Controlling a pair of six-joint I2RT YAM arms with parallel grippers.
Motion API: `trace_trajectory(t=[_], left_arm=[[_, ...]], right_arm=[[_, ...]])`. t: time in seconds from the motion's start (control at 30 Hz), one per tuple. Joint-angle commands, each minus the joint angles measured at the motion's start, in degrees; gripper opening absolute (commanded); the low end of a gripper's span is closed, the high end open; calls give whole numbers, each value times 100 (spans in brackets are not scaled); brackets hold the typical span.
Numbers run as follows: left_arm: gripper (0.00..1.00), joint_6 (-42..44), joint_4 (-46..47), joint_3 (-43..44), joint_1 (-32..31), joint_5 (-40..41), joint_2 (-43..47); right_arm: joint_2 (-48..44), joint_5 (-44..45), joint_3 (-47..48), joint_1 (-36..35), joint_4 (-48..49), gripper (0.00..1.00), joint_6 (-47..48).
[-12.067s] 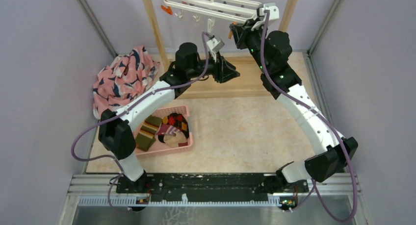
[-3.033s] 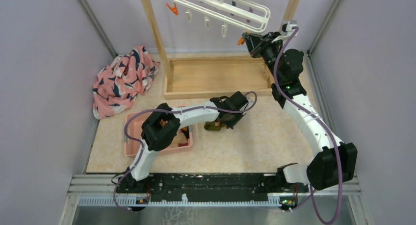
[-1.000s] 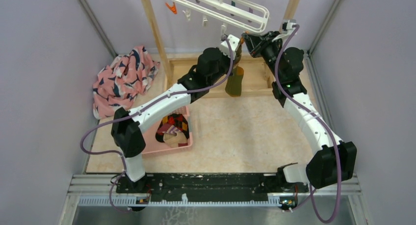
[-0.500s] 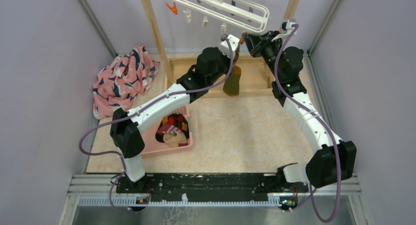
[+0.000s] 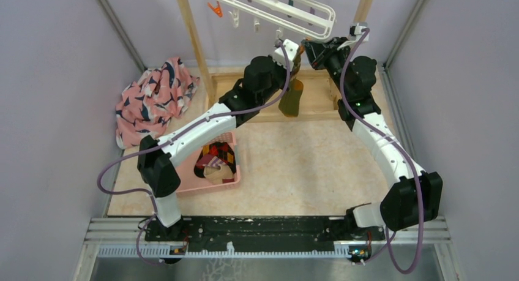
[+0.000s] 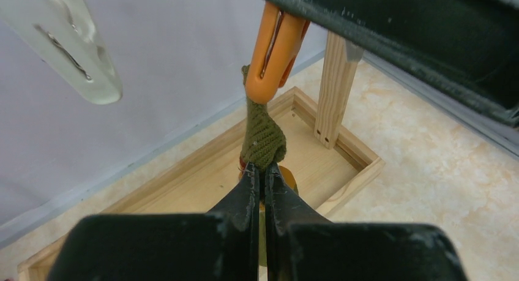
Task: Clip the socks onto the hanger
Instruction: Clamp the sock onto the hanger.
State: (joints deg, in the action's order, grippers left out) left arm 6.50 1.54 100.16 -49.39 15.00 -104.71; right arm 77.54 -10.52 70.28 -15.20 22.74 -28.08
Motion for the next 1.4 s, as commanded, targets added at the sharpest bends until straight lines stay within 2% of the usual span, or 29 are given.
trace_trajectory(t=[0.0,0.3,0.87,1.37], left_arm=[[0,147,197,378,17,41,155],[0,197,189,679,8,106,-57],[0,-126,41,927,-30,-303,-255],[0,-212,139,924,-54,-284,-107]], right_arm=[[176,-48,-121,66,-1362,0,233],[191,-11,-102,70,-1428,0,246],[259,-73,-110,68,-1371,0,224],[261,-109,-127,70,-1338,0,200]])
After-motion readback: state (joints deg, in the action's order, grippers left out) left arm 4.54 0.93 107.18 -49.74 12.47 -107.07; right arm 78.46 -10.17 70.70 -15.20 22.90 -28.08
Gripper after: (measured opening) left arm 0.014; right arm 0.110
